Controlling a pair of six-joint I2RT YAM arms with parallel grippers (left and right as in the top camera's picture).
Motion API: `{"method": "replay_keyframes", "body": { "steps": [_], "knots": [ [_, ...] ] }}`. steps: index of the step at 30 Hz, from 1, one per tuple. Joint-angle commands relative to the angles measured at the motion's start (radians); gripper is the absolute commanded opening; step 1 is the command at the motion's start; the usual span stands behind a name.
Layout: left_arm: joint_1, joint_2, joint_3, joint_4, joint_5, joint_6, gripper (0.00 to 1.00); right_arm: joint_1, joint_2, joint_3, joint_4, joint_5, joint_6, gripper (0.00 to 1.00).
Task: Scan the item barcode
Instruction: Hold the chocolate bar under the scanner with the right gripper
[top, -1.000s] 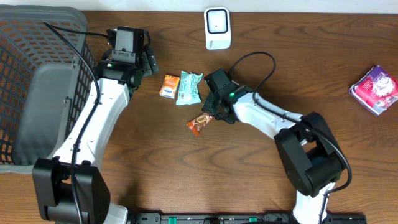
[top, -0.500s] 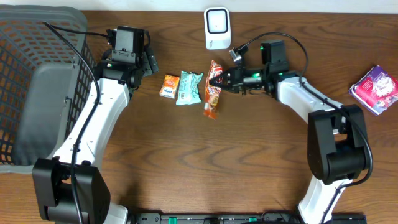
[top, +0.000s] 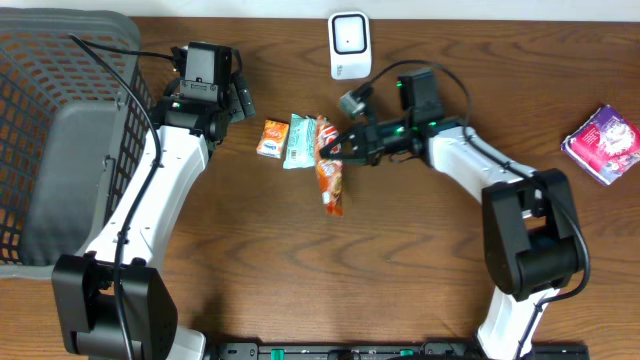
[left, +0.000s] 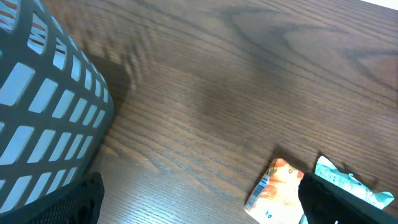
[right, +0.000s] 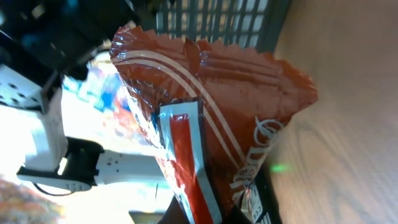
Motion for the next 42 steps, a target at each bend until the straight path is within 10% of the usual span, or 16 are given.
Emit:
{"method": "replay_keyframes", "body": {
  "steps": [1,13,34,42],
  "knots": [
    [0.004,0.002,-0.001,0.000,-0.006,-0.009,0.99,0.060,-0.026,0.003,-0.001,-0.044,-0.032,0.01],
    [0.004,0.002,-0.001,0.000,-0.006,-0.009,0.99,0.093,-0.026,0.003,-0.011,0.029,0.000,0.01],
    [0.004,0.002,-0.001,0.000,-0.006,-0.009,0.99,0.114,-0.034,0.160,0.253,1.575,-0.003,0.01],
    [0.004,0.002,-0.001,0.000,-0.006,-0.009,0.99,0.090,0.039,0.205,0.548,1.655,0.080,0.01]
  ]
}}
